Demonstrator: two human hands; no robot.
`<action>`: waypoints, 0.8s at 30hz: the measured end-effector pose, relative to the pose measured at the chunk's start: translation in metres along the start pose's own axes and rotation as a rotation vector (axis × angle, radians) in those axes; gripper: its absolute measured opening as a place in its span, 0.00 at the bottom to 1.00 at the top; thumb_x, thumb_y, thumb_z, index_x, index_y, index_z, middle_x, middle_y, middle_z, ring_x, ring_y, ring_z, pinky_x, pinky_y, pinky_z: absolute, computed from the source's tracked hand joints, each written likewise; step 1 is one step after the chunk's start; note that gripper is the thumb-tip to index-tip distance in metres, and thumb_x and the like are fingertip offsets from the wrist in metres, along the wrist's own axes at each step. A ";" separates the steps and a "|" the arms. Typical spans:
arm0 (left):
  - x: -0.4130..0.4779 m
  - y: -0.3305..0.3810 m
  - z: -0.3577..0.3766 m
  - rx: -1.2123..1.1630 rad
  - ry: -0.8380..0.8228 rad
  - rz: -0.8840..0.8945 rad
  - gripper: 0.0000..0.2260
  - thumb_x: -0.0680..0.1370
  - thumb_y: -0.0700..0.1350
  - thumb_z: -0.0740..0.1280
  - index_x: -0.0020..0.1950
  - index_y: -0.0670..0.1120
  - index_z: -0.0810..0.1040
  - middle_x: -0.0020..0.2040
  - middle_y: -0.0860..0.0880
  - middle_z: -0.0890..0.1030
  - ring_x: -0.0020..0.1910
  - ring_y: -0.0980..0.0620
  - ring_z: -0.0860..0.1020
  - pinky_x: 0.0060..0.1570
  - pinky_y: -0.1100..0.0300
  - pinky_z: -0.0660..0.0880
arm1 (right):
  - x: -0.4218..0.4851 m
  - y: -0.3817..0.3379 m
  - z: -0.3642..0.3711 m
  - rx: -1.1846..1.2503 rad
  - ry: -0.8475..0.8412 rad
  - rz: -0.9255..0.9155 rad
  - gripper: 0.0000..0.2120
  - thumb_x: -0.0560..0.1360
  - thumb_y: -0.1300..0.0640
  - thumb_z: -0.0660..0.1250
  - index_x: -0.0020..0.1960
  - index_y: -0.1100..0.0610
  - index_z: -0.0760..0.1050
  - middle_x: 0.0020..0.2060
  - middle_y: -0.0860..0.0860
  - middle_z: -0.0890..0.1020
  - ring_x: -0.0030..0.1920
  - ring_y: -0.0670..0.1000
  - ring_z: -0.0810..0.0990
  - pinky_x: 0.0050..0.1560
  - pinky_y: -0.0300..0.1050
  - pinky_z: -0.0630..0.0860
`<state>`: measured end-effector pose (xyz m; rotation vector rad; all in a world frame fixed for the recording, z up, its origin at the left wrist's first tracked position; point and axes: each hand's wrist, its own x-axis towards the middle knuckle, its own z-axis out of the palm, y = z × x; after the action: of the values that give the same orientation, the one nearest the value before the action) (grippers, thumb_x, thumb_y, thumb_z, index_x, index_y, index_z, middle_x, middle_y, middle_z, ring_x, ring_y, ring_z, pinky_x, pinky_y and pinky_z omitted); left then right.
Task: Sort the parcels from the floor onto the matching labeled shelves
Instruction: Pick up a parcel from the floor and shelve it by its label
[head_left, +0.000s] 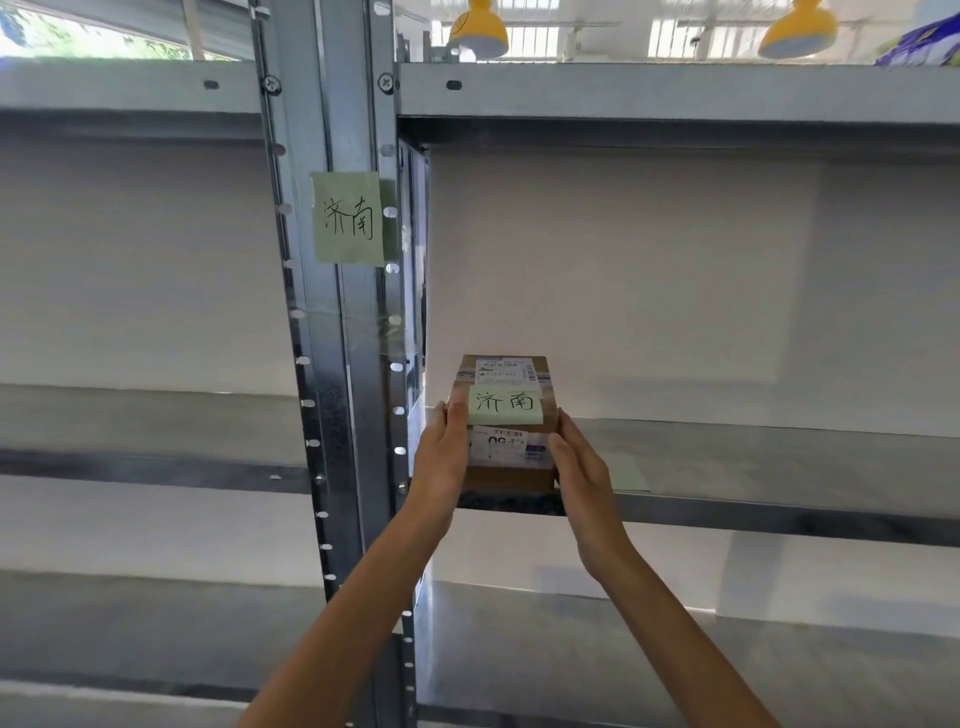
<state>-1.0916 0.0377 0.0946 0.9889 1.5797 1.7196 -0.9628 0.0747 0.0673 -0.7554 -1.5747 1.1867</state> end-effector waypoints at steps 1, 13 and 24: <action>0.002 0.000 0.000 -0.003 0.008 0.007 0.23 0.79 0.62 0.49 0.64 0.50 0.71 0.56 0.46 0.80 0.54 0.48 0.78 0.43 0.61 0.74 | 0.001 0.002 0.002 -0.004 -0.009 0.000 0.18 0.81 0.50 0.53 0.70 0.42 0.64 0.57 0.40 0.76 0.55 0.38 0.75 0.58 0.37 0.75; 0.016 -0.006 -0.001 -0.075 0.036 0.064 0.21 0.79 0.61 0.50 0.59 0.52 0.74 0.55 0.47 0.81 0.56 0.48 0.78 0.50 0.57 0.73 | 0.016 0.011 0.009 -0.111 -0.059 -0.028 0.22 0.81 0.50 0.53 0.74 0.44 0.57 0.69 0.45 0.71 0.66 0.44 0.70 0.60 0.34 0.71; -0.001 0.015 -0.002 -0.009 0.052 0.492 0.16 0.81 0.51 0.54 0.69 0.53 0.68 0.64 0.51 0.74 0.59 0.57 0.77 0.53 0.61 0.79 | 0.018 -0.017 -0.026 -0.248 0.134 -0.165 0.20 0.80 0.52 0.56 0.71 0.48 0.63 0.70 0.45 0.68 0.67 0.42 0.66 0.68 0.41 0.64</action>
<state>-1.0913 0.0340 0.1094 1.4268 1.4358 2.0846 -0.9427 0.0942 0.0900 -0.8290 -1.6549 0.8149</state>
